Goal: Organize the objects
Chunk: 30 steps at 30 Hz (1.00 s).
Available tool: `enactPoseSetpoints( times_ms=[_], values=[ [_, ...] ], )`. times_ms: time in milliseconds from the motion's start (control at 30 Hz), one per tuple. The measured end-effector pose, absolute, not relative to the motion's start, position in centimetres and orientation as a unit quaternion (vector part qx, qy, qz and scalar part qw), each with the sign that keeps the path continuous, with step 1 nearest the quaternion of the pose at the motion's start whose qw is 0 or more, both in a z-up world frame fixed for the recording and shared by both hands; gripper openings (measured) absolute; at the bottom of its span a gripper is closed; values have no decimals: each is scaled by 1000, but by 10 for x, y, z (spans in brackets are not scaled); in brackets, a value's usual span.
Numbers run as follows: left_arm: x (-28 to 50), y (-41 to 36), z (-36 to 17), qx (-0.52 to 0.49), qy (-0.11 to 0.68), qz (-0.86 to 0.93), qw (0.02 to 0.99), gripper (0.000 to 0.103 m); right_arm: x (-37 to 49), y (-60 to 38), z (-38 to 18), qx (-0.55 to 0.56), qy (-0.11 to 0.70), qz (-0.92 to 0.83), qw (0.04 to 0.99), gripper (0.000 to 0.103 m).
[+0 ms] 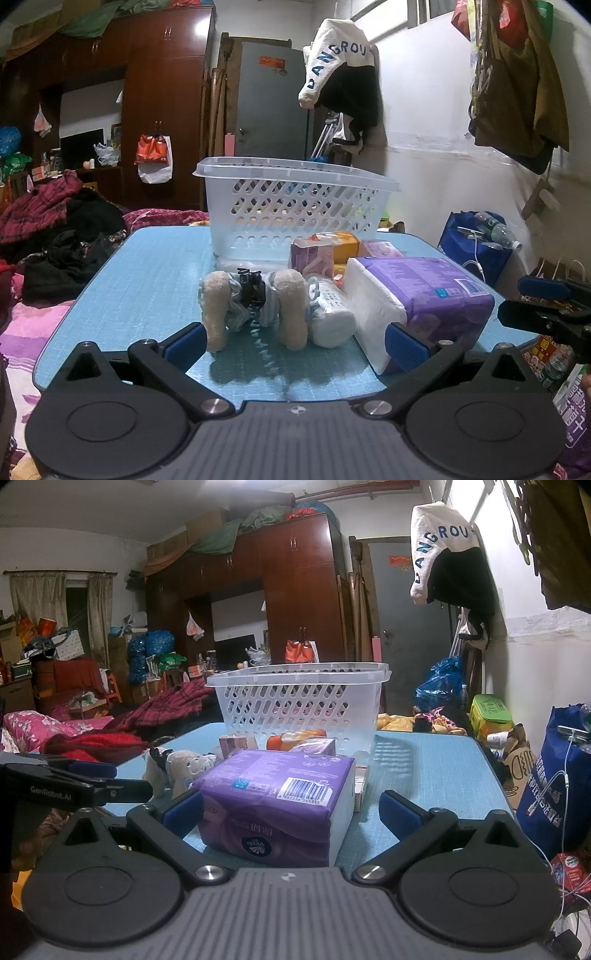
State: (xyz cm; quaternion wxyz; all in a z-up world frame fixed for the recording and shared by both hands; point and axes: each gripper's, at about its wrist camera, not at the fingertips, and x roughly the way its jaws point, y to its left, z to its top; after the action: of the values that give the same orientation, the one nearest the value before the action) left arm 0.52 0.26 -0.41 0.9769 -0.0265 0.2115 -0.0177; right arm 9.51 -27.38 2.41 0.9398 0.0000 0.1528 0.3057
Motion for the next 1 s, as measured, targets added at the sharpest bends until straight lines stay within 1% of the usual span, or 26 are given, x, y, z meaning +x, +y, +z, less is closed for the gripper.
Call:
enactPoseSetpoints(
  times_ms=[1000],
  values=[
    [5, 2, -5, -27, 212, -23, 977, 103, 95, -274, 24, 1, 152, 308, 939, 103]
  ],
)
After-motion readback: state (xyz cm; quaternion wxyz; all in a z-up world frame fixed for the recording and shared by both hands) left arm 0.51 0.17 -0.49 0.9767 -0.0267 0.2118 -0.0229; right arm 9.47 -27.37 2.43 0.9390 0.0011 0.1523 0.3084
